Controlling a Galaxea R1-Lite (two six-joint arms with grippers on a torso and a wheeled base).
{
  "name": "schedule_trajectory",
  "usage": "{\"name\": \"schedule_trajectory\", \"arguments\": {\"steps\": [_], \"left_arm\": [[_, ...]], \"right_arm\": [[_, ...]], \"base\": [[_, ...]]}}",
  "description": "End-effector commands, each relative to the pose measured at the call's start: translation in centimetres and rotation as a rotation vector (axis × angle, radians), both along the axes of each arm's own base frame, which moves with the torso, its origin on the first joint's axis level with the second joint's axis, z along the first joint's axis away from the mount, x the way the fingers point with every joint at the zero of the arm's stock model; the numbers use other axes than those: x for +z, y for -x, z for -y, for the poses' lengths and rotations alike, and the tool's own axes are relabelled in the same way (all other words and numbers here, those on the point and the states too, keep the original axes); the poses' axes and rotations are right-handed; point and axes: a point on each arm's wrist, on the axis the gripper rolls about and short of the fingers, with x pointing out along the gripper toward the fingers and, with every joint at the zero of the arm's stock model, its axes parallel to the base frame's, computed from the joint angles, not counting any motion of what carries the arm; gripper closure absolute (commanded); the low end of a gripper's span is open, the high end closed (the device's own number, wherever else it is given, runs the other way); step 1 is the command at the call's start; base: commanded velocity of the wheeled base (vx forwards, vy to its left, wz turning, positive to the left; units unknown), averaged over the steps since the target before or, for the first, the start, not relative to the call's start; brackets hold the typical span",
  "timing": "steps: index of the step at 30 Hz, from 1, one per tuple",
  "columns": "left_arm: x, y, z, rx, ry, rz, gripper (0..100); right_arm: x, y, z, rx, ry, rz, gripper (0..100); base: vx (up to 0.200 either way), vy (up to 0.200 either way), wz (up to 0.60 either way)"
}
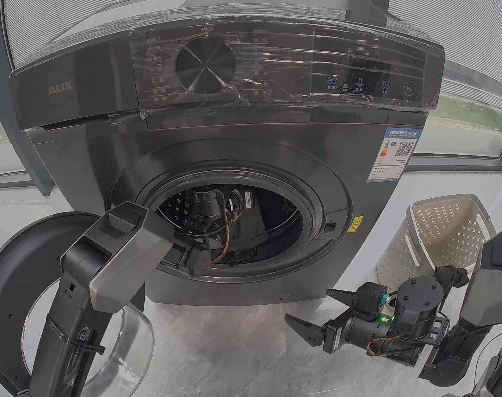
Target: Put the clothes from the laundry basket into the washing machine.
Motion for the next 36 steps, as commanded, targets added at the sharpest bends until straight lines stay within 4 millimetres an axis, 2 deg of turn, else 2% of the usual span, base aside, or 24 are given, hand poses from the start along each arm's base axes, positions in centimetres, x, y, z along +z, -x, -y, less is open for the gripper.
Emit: {"name": "schedule_trajectory", "arguments": {"steps": [1,2,3,9,12,15,17,24,25,29,34,35,36], "left_arm": [[-2.0,0.1,-0.5,0.014,-0.021,-0.049,0],[-2.0,0.1,-0.5,0.014,-0.021,-0.049,0],[-2.7,1.0,-0.4,-0.001,-0.035,-0.093,0],[-3.9,3.9,-0.5,-0.060,-0.097,-0.200,0],[-5.7,5.2,-0.5,-0.097,-0.141,-0.262,0],[-6.2,5.2,-0.4,-0.098,-0.147,-0.270,0],[-7.5,5.0,-0.3,-0.097,-0.157,-0.286,0],[-8.4,4.3,-0.4,-0.088,-0.157,-0.284,0],[-8.7,4.1,-0.3,-0.085,-0.162,-0.284,100],[-8.5,3.7,-0.3,-0.076,-0.162,-0.264,100],[-7.1,3.4,-0.2,-0.070,-0.138,-0.227,100],[-5.0,2.6,-0.2,-0.045,-0.102,-0.169,100],[-4.9,2.6,-0.1,-0.043,-0.100,-0.165,100]], "right_arm": [[0.0,0.0,0.0,-0.001,-0.001,0.001,0],[0.0,0.0,0.0,-0.001,-0.001,0.001,0],[0.0,0.0,0.0,0.001,-0.001,0.001,0],[0.0,0.0,0.0,0.001,0.000,-0.002,0],[-0.1,0.2,-0.1,0.007,0.001,-0.003,0],[-0.1,0.2,-0.1,0.008,0.001,-0.003,0],[-0.1,0.3,-0.2,0.014,0.001,-0.005,0],[-0.1,0.4,-0.2,0.014,0.001,-0.005,0],[0.0,0.4,-0.2,0.014,0.000,-0.004,0],[0.1,0.4,-0.1,0.014,-0.004,0.000,0],[0.2,0.4,-0.1,0.014,-0.007,0.002,0],[0.1,0.4,-0.1,0.014,-0.004,0.000,0],[0.2,0.4,-0.1,0.014,-0.006,0.001,0]], "base": [[0.000,0.000,0.00],[0.000,0.000,0.00],[0.000,0.000,0.00],[0.000,0.000,0.00],[0.000,0.000,0.00],[0.000,0.000,0.00],[0.000,0.000,0.00],[0.000,0.000,0.00],[0.000,0.000,0.00],[0.000,0.000,0.00],[0.000,0.000,0.00],[0.000,0.000,0.00],[0.000,0.000,0.00]]}}
